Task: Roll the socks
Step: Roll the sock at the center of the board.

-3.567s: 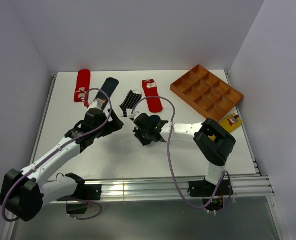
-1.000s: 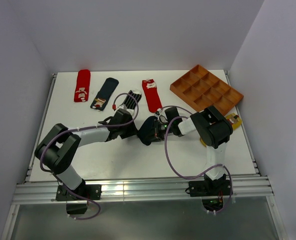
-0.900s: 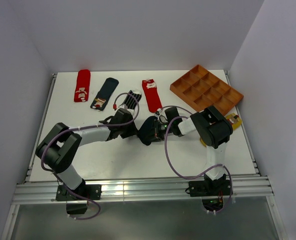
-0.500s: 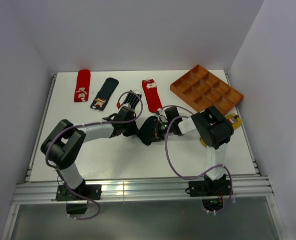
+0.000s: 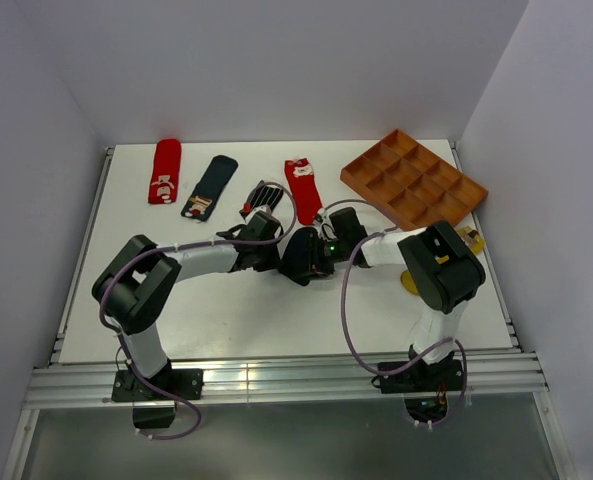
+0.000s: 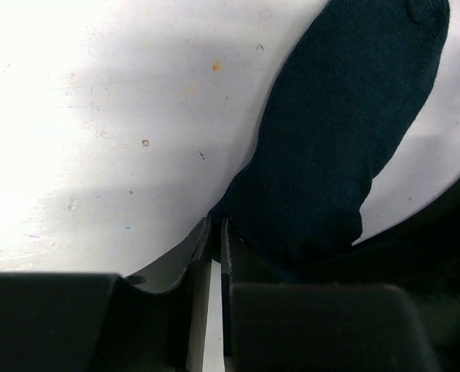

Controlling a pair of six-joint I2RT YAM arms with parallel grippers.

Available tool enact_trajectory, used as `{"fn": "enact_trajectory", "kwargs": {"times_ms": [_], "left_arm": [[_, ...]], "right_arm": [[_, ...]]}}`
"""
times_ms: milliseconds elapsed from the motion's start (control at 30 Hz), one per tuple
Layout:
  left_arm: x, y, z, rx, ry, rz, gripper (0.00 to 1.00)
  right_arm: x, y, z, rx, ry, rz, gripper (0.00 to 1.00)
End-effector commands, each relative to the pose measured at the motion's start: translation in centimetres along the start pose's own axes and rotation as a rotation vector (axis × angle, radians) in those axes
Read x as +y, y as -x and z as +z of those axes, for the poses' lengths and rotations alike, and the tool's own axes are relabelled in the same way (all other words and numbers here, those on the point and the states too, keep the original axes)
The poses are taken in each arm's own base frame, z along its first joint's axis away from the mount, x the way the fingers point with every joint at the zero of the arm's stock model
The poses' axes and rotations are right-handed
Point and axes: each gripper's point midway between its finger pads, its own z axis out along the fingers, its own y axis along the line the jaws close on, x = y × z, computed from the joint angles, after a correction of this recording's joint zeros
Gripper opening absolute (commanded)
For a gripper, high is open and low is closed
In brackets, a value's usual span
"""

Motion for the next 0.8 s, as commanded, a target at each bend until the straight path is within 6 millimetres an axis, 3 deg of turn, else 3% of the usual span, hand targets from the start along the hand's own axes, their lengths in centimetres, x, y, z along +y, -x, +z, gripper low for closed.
{"fn": "enact_trajectory", "kwargs": {"times_ms": [0,333,500,767], "left_arm": [[7.4,-6.2,0.6,0.189,0.256,0.091,0.13],[7.1,-5.9,0.5,0.17,0.249,0.104,0.13],[6.9,-5.8,0.3,0.162,0.242,0.107,0.13],[6.6,-5.6,0.2,0.148,0.235,0.112,0.13]], "right_arm": [[0.8,1.7,-1.3,-0.091,-0.081,-0.099,0.38],[2.3,3.5,-5.2,-0.274,-0.208,-0.303,0.42],[4.9,1.7,-4.0,-0.263,-0.13,-0.356,0.39],[3.5,0.8,-1.2,-0.203,-0.083,-0.272,0.33]]}}
